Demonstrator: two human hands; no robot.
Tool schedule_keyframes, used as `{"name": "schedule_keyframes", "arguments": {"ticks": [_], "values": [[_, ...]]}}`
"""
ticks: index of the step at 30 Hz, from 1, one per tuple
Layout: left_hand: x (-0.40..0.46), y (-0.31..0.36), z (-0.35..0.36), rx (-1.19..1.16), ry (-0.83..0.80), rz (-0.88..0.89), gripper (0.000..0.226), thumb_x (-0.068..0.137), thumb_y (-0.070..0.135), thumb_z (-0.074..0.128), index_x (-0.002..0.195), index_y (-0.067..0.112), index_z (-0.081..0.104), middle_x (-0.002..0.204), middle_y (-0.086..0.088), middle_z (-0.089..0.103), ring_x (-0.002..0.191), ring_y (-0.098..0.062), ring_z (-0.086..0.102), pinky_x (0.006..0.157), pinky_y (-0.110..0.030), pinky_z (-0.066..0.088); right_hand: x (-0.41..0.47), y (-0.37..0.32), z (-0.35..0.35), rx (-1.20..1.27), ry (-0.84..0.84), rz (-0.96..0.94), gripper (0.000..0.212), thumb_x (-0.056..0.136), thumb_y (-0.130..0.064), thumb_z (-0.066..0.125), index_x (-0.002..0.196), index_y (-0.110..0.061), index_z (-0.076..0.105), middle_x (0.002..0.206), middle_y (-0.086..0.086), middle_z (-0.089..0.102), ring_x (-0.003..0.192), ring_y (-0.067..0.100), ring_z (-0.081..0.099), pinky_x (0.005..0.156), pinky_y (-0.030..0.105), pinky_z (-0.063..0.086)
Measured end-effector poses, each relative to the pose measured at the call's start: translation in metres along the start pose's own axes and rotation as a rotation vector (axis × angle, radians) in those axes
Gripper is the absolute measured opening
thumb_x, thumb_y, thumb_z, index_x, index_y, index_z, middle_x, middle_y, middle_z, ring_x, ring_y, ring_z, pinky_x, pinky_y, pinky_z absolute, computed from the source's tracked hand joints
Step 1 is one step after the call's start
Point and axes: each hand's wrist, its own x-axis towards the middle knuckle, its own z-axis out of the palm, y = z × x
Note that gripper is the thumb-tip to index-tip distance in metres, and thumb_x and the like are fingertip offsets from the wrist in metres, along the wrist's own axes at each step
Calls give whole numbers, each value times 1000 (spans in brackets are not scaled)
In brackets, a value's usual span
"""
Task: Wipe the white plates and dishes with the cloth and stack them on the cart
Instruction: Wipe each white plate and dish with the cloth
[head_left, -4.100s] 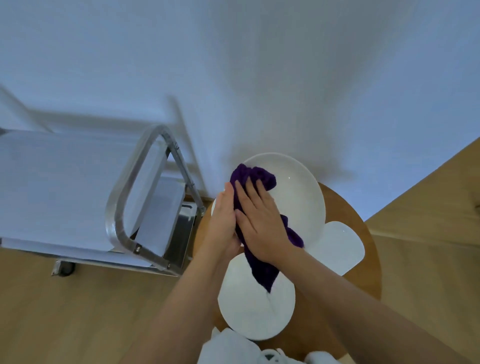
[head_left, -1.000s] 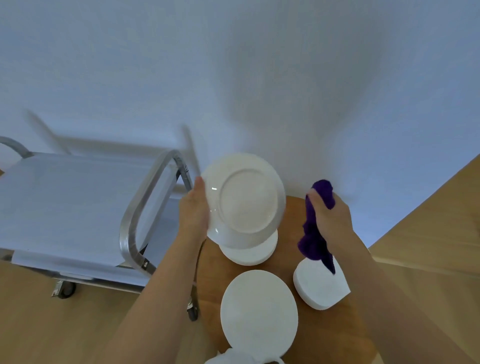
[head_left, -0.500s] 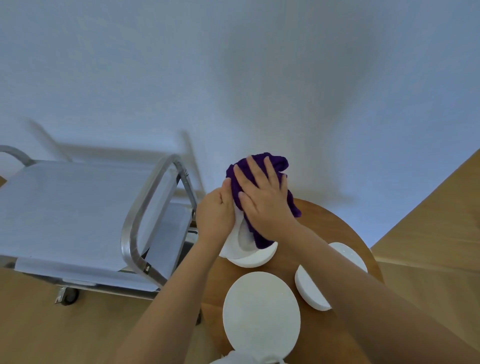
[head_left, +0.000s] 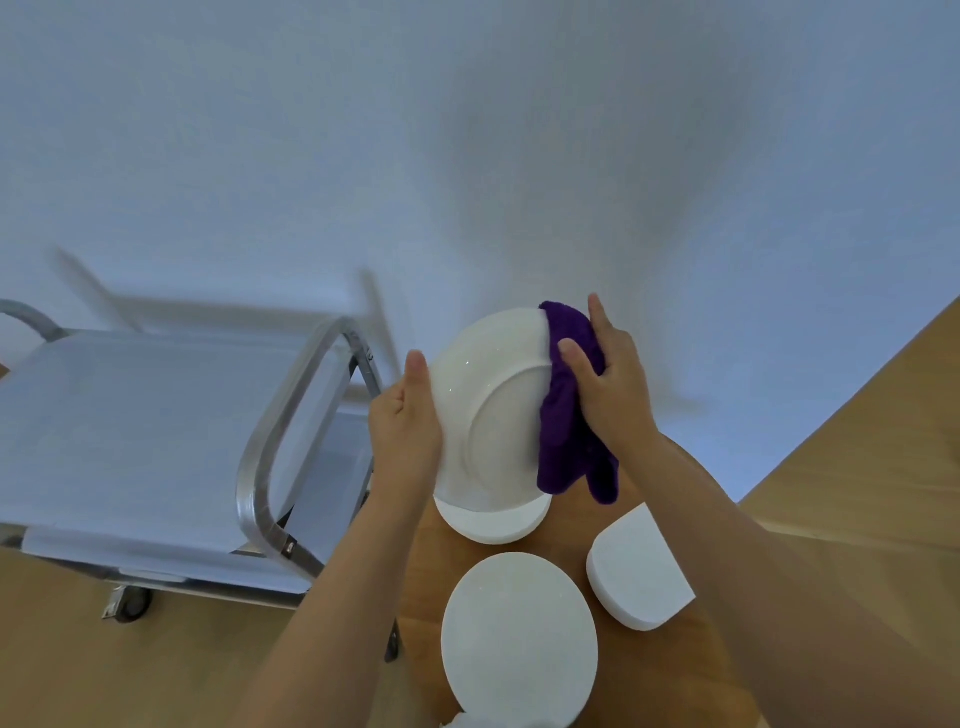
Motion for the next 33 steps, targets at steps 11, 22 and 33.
{"name": "schedule_keyframes", "arguments": {"ticks": [11,22,33], "values": [[-5,14,23,-447,145,-366,35,96,58,38,81,33,57,77,16,67,69,0,62,56,-19,45,-35,11,24,499,118,351,72,85,-60,51,146,-39,19,140,-10,44,121,14,49,99,38,46],[16,11,-21,-600,-923,-539,81,48,59,87,117,20,70,116,-12,68,99,-33,68,75,-47,59,-5,8,-40,512,-279,381,42,75,-41,71,115,-32,65,101,-12,72,88,9,69,64,19,55],[-8,14,26,-542,-619,-454,32,93,32,52,116,12,60,108,-8,72,96,-23,70,75,-36,59,-31,8,11,670,-113,608,31,83,-53,60,109,-35,66,103,-5,71,95,20,67,83,39,55]]}}
